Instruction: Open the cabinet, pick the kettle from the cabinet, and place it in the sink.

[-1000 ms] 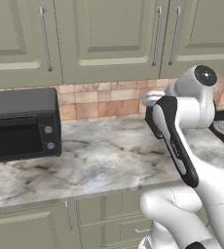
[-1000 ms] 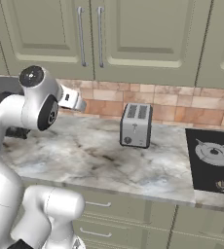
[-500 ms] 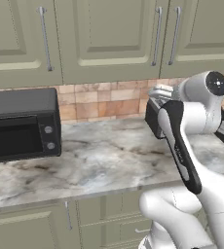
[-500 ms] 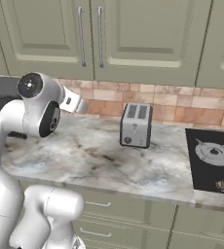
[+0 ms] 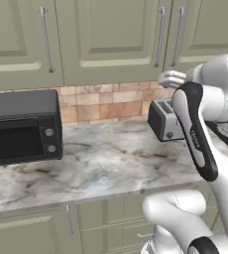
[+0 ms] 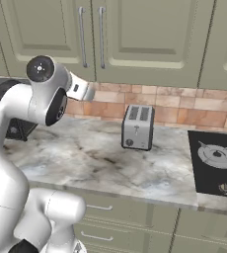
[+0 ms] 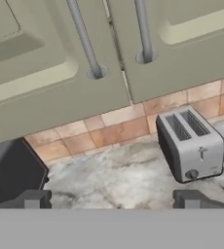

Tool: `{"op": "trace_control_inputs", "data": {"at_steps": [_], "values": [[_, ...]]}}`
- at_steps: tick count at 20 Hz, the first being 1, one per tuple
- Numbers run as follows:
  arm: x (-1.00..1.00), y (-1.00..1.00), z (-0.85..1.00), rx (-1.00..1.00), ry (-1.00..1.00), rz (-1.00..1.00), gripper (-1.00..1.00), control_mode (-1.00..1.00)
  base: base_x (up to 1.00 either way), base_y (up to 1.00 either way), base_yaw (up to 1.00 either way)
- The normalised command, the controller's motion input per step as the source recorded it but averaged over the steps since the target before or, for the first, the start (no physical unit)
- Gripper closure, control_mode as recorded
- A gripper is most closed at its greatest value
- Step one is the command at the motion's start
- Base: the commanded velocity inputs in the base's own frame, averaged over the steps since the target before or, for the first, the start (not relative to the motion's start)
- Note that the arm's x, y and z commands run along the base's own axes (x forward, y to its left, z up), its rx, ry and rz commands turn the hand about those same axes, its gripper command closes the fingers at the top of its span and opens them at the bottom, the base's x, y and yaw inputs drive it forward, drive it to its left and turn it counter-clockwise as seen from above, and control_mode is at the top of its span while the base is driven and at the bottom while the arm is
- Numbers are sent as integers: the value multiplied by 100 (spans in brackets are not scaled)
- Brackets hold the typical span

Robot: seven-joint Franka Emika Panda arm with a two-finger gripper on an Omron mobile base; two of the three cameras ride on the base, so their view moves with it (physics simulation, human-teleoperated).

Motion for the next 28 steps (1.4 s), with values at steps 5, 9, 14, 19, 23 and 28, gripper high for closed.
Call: {"op": "trace_control_inputs", "data": {"at_steps": [5, 9, 14, 19, 23, 28], "values": [[7, -1, 29, -3, 0, 17, -100, -100, 0, 0, 0], [10, 0, 26, -10, 3, 16, -100, -100, 0, 0, 0], [15, 0, 26, -14, 7, 12, -100, -100, 0, 0, 0], [21, 0, 24, -15, 8, 9, -100, -100, 0, 0, 0], [25, 0, 14, -12, 1, 8, -100, -100, 0, 0, 0], [22, 2, 1, -7, -3, 7, -100, -100, 0, 0, 0]]}}
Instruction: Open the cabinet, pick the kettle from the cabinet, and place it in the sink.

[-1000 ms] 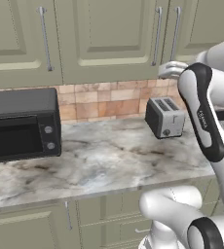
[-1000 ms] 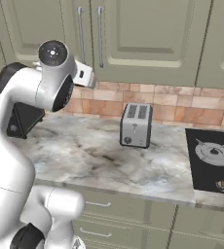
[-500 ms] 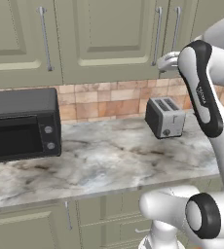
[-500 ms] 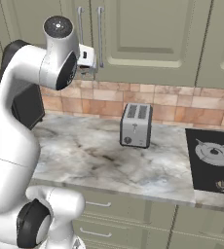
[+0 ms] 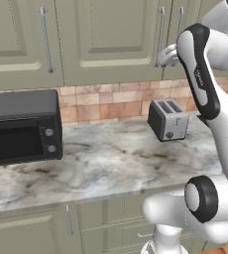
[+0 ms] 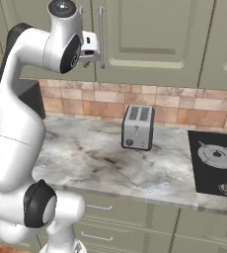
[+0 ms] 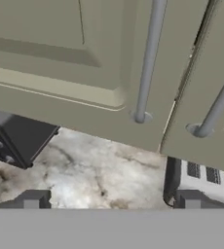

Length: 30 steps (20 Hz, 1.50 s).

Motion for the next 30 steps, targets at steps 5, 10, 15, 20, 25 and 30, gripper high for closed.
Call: {"op": "trace_control_inputs", "data": {"at_steps": [5, 10, 15, 20, 25, 30], "values": [[20, 9, -7, -1, -16, 2, -100, -100, 0, 0, 0], [32, 10, -2, 0, -21, 0, -100, -100, 0, 0, 0], [42, 2, 0, 0, -10, 0, -100, -100, 0, 0, 0], [44, 0, 5, 0, 0, 0, -100, -100, 0, 0, 0], [46, 0, 8, 0, 0, 0, -100, -100, 0, 0, 0], [45, 0, 7, 0, 0, 0, -100, -100, 0, 0, 0]]}}
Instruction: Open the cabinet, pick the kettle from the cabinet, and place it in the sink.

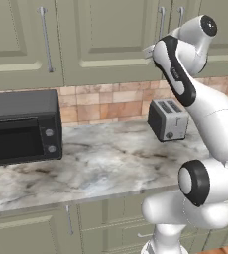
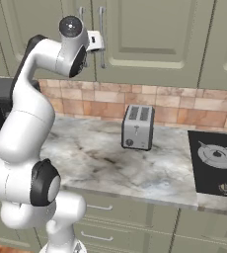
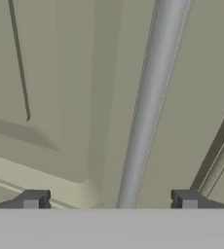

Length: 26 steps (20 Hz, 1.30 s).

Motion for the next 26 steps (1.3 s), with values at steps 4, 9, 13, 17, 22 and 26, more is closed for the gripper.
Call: {"op": "trace_control_inputs", "data": {"at_steps": [4, 9, 13, 17, 22, 26], "values": [[40, 0, 1, 0, 0, 0, -100, -100, 0, 0, 0], [35, 9, -5, 0, -12, 0, 100, -100, 0, 0, 0], [33, 7, -10, 3, -19, 0, 100, -100, 0, 0, 0], [38, 5, -5, 7, -14, 2, 100, -100, 0, 0, 0], [39, 23, 0, 2, -6, 2, 100, -100, 0, 0, 0], [35, 36, 0, 0, -2, 0, 100, -100, 0, 0, 0]]}}
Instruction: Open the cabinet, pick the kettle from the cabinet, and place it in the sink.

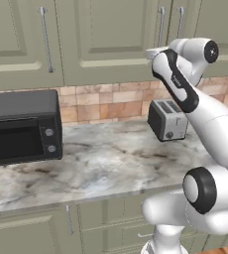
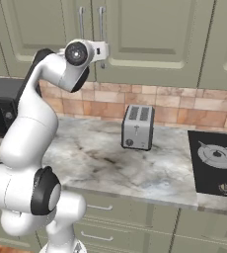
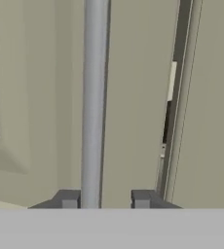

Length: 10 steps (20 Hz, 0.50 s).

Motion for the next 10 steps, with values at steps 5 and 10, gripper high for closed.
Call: {"op": "trace_control_inputs", "data": {"at_steps": [5, 10], "values": [[26, 43, 0, 0, 0, 0, 100, -100, 0, 0, 0], [3, 40, 0, 0, 0, 0, 100, -100, 0, 0, 0]]}}
